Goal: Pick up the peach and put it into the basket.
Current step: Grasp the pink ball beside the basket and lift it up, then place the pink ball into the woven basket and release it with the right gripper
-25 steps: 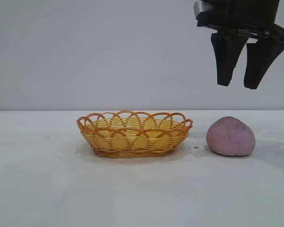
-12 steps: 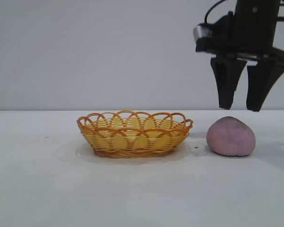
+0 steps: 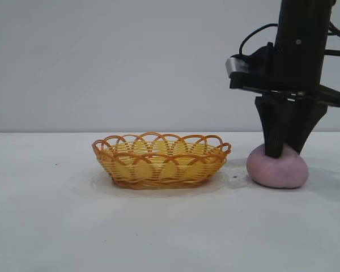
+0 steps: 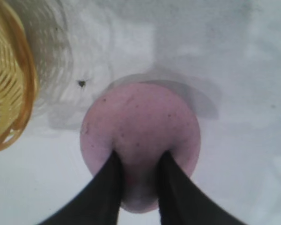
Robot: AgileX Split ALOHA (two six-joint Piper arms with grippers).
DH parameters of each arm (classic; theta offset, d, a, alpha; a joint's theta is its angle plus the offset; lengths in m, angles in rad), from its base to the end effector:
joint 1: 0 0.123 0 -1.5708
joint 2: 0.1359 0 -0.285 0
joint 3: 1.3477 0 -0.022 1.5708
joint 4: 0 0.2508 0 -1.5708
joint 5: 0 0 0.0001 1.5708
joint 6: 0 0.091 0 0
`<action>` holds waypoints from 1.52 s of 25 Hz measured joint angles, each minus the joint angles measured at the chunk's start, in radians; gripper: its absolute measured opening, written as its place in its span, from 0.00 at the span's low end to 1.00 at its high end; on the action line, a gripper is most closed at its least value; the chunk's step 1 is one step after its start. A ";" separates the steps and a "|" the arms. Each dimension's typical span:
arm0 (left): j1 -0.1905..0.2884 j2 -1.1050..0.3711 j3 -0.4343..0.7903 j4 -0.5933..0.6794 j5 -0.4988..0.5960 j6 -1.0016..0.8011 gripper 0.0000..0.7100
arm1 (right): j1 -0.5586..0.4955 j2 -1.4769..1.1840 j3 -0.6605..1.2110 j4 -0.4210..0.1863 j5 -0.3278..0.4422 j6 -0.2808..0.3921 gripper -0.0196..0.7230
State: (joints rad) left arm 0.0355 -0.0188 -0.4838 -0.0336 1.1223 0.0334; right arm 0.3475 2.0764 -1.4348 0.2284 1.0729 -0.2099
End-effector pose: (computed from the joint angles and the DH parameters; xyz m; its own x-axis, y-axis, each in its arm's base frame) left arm -0.0084 -0.0031 0.2678 -0.5073 0.0008 -0.8618 0.0001 1.0000 0.0009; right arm 0.3617 0.1503 0.1489 -0.9024 -0.4302 0.0254 -0.4168 0.8862 0.2022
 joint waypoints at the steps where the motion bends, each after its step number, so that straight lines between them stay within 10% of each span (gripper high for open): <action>1: 0.000 0.000 0.000 0.000 0.000 0.000 0.78 | 0.000 0.000 -0.002 0.000 0.000 -0.006 0.11; 10: 0.000 0.000 0.000 0.000 0.000 0.000 0.78 | 0.000 0.002 -0.183 -0.022 0.133 -0.015 0.03; 20: 0.000 0.000 0.000 0.000 0.000 0.000 0.78 | 0.057 -0.015 -0.394 0.083 0.147 -0.015 0.03; 38: 0.000 0.000 0.000 0.000 0.000 0.000 0.78 | 0.259 0.131 -0.399 0.026 0.158 -0.015 0.03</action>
State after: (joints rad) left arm 0.0355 -0.0188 -0.4838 -0.0336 1.1223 0.0334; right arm 0.6062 2.2070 -1.8338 0.2544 1.2314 -0.2253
